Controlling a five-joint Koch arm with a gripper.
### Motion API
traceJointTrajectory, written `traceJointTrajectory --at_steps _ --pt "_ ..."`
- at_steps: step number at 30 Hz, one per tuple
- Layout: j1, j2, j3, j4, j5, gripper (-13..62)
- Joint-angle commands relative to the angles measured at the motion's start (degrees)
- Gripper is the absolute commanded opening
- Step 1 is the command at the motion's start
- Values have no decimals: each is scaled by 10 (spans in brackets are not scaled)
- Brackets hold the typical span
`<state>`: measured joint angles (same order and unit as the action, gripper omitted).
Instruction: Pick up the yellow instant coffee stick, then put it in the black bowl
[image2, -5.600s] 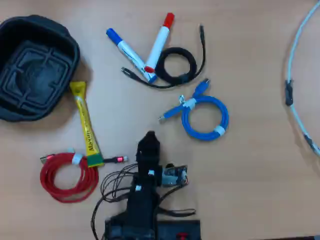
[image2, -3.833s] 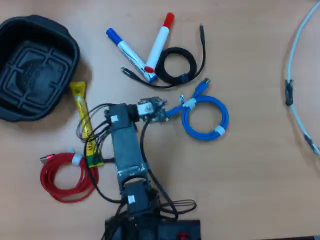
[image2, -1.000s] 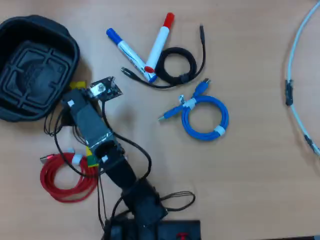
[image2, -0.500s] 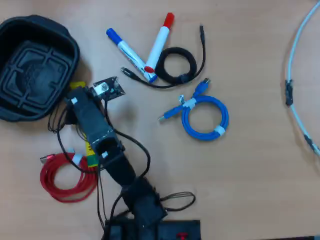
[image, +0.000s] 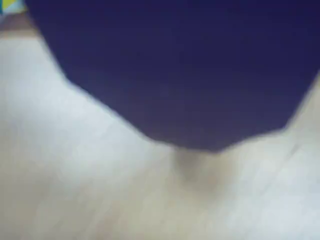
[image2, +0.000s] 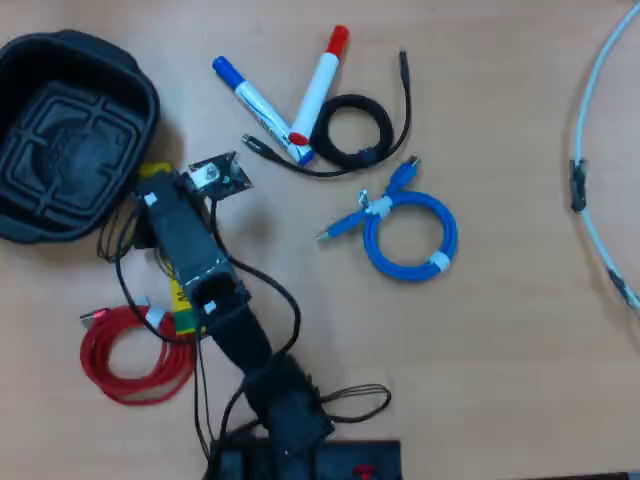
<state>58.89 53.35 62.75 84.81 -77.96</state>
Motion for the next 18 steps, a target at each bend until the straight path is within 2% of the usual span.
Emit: traceJointTrajectory --at_steps 1,4,10,13,18 --pt "5 -3 -16 21 -10 543" --pt "5 -5 -17 26 -10 435" --pt "-17 -5 -19 25 -10 72" --pt "-30 -6 -18 26 -7 -81" --pt "-30 -6 -16 33 72 -64"
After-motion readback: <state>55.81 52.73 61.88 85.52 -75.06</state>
